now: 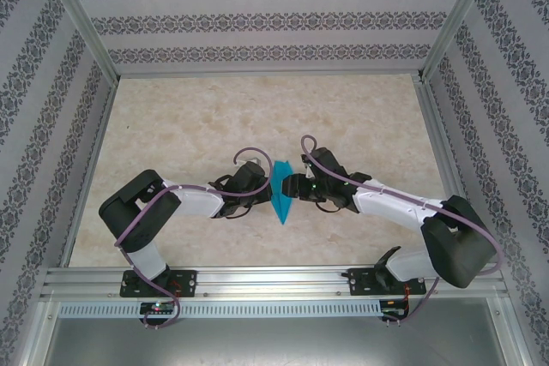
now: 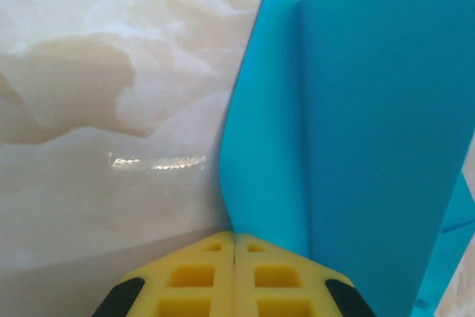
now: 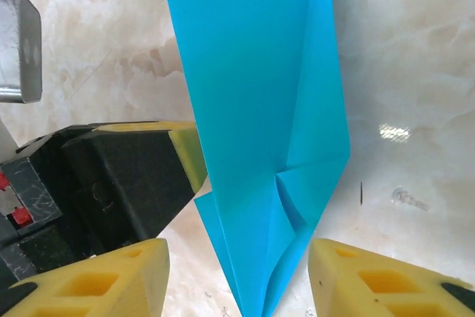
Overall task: Fold a paper plane with a square sheet of paper (pick it up from the middle)
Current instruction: Move a paper plane to the center of the table.
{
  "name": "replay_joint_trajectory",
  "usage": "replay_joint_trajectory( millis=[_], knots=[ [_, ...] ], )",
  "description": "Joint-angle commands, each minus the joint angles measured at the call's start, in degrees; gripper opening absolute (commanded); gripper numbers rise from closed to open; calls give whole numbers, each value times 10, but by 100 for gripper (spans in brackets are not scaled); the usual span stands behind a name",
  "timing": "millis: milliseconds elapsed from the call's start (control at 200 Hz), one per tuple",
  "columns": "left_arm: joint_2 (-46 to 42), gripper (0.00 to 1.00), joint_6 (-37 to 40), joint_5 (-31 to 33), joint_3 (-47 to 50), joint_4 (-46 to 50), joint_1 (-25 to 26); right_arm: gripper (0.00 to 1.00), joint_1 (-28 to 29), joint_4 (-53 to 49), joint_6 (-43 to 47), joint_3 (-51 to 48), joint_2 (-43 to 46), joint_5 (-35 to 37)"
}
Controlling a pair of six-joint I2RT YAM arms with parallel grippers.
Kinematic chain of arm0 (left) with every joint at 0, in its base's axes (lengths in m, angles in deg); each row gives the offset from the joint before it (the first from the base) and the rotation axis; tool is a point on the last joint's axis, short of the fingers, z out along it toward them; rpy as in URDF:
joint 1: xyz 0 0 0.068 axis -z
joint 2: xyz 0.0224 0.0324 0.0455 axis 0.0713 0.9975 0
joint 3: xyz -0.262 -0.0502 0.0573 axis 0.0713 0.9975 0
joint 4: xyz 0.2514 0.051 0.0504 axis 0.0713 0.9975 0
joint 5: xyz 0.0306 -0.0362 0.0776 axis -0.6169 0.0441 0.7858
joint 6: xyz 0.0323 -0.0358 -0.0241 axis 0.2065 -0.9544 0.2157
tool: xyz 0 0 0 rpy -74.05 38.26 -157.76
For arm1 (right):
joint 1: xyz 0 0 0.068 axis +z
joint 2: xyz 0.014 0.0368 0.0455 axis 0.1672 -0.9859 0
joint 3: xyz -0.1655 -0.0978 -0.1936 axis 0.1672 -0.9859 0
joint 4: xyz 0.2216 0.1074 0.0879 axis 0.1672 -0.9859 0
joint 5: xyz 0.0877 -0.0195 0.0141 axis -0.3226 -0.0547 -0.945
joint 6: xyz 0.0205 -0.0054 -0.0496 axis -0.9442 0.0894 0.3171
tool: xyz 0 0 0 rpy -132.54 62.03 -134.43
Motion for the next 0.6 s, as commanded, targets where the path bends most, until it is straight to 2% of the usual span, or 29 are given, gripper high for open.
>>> replay_joint_trajectory(
  millis=[0, 270, 420, 594],
  knots=[
    [0, 0, -9, -4, 5, -22, -7, 50, 11, 4, -10, -3, -22, -1],
    [-2, 0, -9, -7, 5, -21, -7, 47, 30, 23, -14, 14, -72, -18],
    [-4, 0, -7, -8, 5, -20, -7, 42, 37, 29, -13, 17, -74, -20],
    [-6, 0, -6, -8, 5, -19, -7, 41, 37, 13, -13, 17, -63, -6]
  ],
)
